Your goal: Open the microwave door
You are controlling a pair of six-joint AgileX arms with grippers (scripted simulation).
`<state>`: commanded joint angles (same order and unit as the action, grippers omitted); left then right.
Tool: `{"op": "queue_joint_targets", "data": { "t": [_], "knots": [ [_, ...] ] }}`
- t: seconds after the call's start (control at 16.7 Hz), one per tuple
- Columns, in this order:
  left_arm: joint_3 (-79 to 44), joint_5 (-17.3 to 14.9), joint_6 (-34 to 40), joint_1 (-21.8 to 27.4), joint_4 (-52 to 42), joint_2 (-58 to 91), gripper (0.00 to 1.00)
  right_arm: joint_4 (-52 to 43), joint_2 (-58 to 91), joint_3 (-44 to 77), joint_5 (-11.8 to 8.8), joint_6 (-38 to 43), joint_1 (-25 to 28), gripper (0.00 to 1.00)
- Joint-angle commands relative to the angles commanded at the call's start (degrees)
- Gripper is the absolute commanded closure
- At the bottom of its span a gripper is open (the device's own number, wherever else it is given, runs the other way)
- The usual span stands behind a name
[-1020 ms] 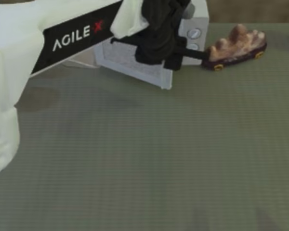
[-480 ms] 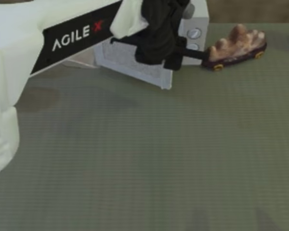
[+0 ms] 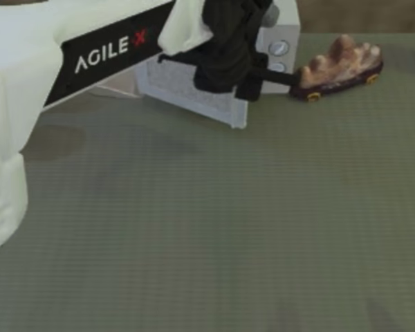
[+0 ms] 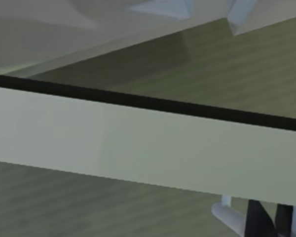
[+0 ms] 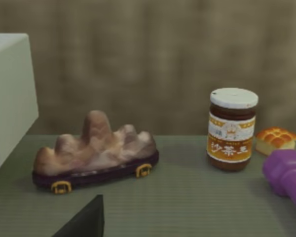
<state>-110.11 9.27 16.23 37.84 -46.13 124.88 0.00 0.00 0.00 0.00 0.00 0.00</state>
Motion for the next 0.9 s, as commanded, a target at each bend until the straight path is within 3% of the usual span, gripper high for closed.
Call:
{"op": "queue_joint_targets", "data": {
  "t": [0.6,0.9],
  "knots": [
    [8.4,-3.6,-6.4,-1.2,3.9,-5.4,1.00,0.0,0.0,0.0,0.0,0.0,0.0,0.00],
    [8.8,-3.7,-6.7,-1.3,4.1,-5.6,1.00,0.0,0.0,0.0,0.0,0.0,0.0,0.00]
  ]
}}
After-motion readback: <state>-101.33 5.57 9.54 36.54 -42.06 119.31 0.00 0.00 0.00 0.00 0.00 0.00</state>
